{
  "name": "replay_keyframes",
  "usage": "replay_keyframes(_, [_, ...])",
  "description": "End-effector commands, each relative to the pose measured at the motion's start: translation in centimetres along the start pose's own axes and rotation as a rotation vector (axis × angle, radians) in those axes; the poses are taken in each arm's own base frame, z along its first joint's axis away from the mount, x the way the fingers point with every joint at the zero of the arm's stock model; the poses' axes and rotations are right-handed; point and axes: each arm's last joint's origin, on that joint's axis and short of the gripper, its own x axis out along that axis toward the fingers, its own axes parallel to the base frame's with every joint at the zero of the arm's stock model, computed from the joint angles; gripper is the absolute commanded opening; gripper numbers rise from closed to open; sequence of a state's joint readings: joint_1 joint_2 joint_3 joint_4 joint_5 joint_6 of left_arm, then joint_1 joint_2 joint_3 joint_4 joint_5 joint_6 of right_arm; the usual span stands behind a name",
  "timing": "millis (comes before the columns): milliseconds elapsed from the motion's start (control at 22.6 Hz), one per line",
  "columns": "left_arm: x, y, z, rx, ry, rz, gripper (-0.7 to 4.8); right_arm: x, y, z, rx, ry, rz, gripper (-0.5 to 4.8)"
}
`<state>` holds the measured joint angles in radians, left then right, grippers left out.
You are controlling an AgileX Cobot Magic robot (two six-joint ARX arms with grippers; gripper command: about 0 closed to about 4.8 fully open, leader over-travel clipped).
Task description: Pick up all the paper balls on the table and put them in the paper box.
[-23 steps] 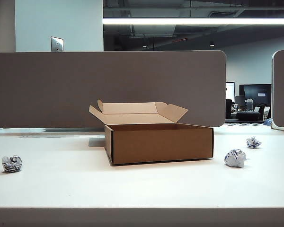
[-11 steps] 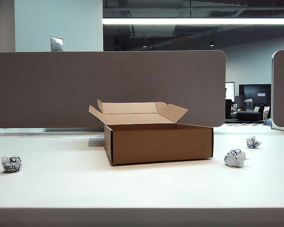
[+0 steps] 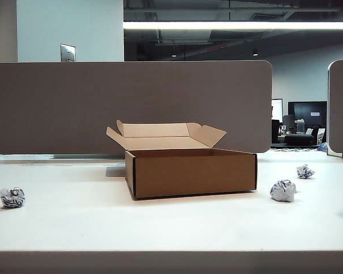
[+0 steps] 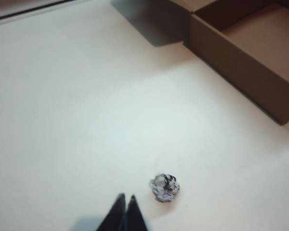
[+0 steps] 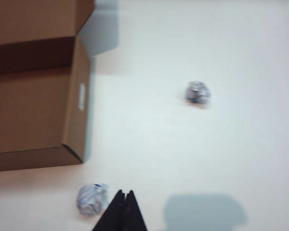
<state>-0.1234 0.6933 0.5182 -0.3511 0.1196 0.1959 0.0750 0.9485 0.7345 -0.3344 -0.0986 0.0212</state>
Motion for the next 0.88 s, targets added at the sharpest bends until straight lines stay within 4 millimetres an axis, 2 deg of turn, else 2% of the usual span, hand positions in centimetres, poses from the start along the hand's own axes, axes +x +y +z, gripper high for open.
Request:
replay_keyframes(44, [1.4, 0.2, 0.3, 0.008, 0.051, -0.012, 0.89, 2.2, 1.0, 1.3, -0.068, 0.035, 0.055, 0.1])
replay_keyframes(88, [1.8, 0.2, 0.3, 0.007, 0.068, -0.016, 0.95, 2.9, 1.3, 1.5, -0.075, 0.052, 0.067, 0.47])
replay_keyframes(133, [2.4, 0.3, 0.4, 0.003, 0.096, -0.022, 0.95, 3.9, 1.8, 1.9, -0.084, 0.076, 0.08, 1.05])
replay_keyframes(177, [2.8, 0.4, 0.4, -0.001, 0.115, -0.027, 0.95, 4.6, 2.1, 2.1, -0.089, 0.092, 0.089, 1.29])
replay_keyframes(265, [4.0, 0.5, 0.7, -0.017, 0.158, -0.073, 1.34, 6.1, 2.5, 2.5, -0.097, 0.129, 0.094, 1.81])
replay_keyframes(398, [6.3, 0.7, 1.5, -0.038, 0.225, -0.159, 1.35, 8.1, 3.1, 2.6, -0.083, 0.173, 0.061, 3.93])
replay_keyframes(486, [7.6, 0.9, 1.8, -0.063, 0.276, -0.168, 1.36, 8.7, 3.3, 2.5, -0.05, 0.191, 0.053, 4.42])
replay_keyframes(530, [8.0, 1.0, 1.9, -0.08, 0.292, -0.169, 1.4, 8.9, 3.2, 2.4, -0.039, 0.196, 0.042, 4.42])
replay_keyframes(618, [9.3, 1.2, 2.0, -0.12, 0.345, -0.173, 2.02, 9.4, 3.2, 2.0, -0.012, 0.219, 0.026, 4.42])
replay_keyframes(884, [10.0, 1.0, 1.3, -0.186, 0.427, -0.213, 2.16, 10.6, 3.1, 1.0, 0.002, 0.292, -0.006, 4.43])
